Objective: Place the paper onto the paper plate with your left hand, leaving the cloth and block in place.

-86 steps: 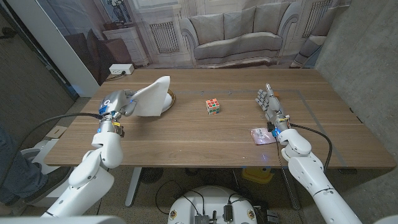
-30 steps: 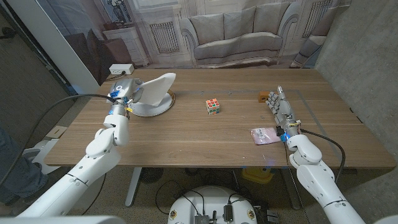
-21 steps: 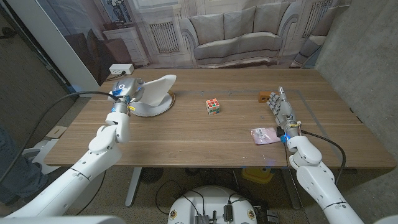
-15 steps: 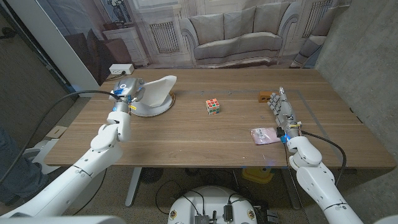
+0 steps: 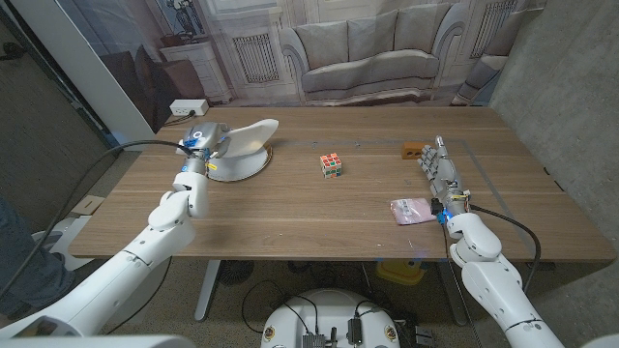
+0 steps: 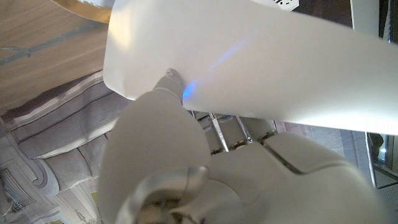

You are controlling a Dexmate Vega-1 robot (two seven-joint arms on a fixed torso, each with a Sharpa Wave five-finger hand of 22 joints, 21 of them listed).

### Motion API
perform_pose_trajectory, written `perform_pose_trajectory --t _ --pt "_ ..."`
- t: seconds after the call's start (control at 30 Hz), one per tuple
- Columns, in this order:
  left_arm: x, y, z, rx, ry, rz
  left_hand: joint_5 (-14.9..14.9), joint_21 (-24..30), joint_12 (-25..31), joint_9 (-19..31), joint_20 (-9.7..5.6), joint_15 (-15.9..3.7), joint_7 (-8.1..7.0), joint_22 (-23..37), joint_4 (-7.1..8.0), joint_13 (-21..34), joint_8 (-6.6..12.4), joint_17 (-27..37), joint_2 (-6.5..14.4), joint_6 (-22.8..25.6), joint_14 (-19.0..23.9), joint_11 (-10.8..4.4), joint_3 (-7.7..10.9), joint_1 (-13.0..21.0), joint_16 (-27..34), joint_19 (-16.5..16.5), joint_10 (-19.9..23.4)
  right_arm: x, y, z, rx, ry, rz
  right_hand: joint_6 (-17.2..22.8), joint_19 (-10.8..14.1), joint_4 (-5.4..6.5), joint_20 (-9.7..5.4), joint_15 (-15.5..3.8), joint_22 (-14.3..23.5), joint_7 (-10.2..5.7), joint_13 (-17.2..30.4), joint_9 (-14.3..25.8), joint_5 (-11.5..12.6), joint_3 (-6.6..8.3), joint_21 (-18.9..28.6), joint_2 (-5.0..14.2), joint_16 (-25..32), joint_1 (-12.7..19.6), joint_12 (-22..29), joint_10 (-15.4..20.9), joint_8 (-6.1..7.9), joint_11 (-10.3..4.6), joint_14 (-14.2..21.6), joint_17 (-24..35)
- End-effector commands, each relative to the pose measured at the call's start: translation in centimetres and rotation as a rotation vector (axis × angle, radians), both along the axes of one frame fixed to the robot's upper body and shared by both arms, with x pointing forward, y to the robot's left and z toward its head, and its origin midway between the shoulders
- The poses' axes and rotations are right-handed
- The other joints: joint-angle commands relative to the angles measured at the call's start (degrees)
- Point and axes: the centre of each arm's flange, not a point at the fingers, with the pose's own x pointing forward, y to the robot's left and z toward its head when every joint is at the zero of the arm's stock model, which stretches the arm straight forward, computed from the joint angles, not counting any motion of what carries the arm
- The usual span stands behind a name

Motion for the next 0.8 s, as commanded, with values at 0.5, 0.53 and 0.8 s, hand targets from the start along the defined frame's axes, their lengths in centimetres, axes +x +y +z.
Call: perform_pose_trajectory --t 0.5,0.53,0.8 --pt "2.9 0.8 -1.4 -0.020 0.080 0.000 0.1 -0.8 -0.5 0.0 -0.15 -5.92 -0.19 0.3 0.32 0.0 -0.88 0.3 0.0 -0.9 -1.6 -0.04 0.42 -0.3 -0.1 -2.9 -1.0 0.3 0.5 -0.3 -0.004 0.037 0.000 0.4 0.2 -0.03 0.10 -0.18 0.3 -0.31 0.3 0.2 0.0 -0.42 -0.3 0.44 -0.1 0.2 0.5 0.5 0.31 0.21 0.5 0.2" --pt "3.0 0.8 -1.5 -0.020 0.081 0.000 0.1 -0.8 -0.5 0.0 -0.15 -5.92 -0.26 0.3 0.32 0.0 -0.93 0.3 0.0 -1.0 -1.7 -0.07 0.43 -0.3 -0.1 -3.1 -1.0 0.3 0.5 -0.3 -0.003 0.038 -0.001 0.5 0.2 -0.03 0.09 -0.18 0.3 -0.29 0.3 0.2 0.0 -0.42 -0.3 0.44 -0.1 0.2 0.5 0.5 0.32 0.21 0.5 0.2" --pt "3.5 0.9 -1.9 -0.026 0.087 0.001 0.1 -1.2 -0.9 -0.1 -0.18 -5.72 -0.33 0.2 0.32 -0.1 -1.26 0.2 -0.1 -1.4 -3.2 -0.04 0.50 -0.4 -0.3 -5.0 -1.8 0.3 0.7 -0.4 -0.004 0.043 -0.002 0.4 0.2 -0.05 0.10 -0.17 0.3 -0.33 0.3 0.2 0.0 -0.45 -0.3 0.46 -0.1 0.3 0.5 0.4 0.31 0.10 0.5 0.2"
